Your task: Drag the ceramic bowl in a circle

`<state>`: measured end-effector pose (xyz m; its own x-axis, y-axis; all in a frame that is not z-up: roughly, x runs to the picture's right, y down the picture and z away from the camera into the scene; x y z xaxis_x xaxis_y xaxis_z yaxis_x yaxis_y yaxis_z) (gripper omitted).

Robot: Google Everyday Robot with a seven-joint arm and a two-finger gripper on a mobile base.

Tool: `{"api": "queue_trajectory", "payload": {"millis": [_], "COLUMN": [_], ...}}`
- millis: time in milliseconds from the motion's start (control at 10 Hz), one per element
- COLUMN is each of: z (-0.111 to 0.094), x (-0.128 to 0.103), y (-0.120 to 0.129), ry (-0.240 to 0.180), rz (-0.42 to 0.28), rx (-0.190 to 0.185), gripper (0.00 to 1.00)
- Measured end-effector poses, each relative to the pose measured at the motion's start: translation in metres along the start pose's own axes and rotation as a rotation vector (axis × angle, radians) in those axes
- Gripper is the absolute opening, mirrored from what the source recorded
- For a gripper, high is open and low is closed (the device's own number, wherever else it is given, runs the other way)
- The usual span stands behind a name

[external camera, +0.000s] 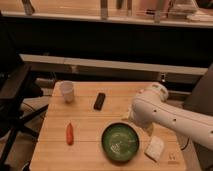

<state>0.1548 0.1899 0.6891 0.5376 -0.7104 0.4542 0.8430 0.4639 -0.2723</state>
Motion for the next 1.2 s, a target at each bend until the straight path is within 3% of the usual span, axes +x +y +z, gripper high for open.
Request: {"api": "queue_trajectory", "payload": {"millis": [500, 1200], "z": [0.016, 0.039], "x": [-0.011, -0.014], "y": [-0.001, 0.001], "ry": [-0.028, -0.055], "rz": [-0.079, -0.121], "rx": [0.016, 0.040], "gripper": [0.80, 0.80]}}
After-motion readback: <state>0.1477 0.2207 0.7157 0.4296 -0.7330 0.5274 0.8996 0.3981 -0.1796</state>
